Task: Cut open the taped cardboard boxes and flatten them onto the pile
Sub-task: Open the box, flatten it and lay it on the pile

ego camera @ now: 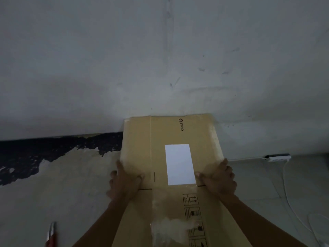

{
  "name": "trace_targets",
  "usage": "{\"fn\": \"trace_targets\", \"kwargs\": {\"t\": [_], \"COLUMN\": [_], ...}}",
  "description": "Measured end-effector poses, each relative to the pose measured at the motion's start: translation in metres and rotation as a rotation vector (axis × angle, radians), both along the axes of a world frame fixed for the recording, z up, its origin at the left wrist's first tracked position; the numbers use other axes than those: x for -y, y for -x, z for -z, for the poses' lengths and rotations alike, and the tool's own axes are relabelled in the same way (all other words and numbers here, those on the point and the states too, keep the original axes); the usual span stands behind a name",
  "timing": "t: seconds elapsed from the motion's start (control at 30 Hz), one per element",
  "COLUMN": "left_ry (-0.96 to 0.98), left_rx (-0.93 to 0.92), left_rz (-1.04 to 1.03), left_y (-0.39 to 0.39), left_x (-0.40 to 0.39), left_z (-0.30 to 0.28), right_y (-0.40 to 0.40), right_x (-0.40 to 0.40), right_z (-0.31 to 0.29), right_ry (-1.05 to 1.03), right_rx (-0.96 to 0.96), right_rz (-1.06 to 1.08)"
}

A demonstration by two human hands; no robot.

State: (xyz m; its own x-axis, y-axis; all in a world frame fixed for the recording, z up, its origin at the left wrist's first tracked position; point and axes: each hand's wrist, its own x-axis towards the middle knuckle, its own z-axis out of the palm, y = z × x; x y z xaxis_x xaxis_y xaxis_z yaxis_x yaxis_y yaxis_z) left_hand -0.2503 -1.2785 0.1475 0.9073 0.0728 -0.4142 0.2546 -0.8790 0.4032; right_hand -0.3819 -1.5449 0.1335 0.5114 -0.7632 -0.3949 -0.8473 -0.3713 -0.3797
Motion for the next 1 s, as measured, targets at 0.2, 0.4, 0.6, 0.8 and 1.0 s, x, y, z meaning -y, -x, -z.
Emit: {"fn": "trace_targets", "kwargs": {"t": [0.2,0.4,0.6,0.8,1.0], "left_ry": [0.004,-0.021,0.231,0.386,0.370], "left_rx": [0.364,0.228,0.205,0.231,0.257], "left_rz": [0.625,0.699,0.644,0.277,0.111], "left_y": [-0.004,0.019,0.020,0.034,0.051], "left_x": [0.005,0.013,-0.019,-0.117,-0.270], "left_z": [-0.004,-0.003,-0.012,-0.030,-0.037], "right_y": [-0.007,-0.009,-0.028,-0.045,-0.056], "right_x": [-0.028,-0.065,-0.083,-0.179,-0.330], "right_z": [-0.001,0.001,-0.026,-0.060,-0.068], "right_ry": [0.408,0.190,0.243,0.116,-0.021], "right_rx": [0.246,0.268,0.054,0.222,0.287], "right_rz": [-0.550,-0.718,-0.693,-0.694,-0.809]}}
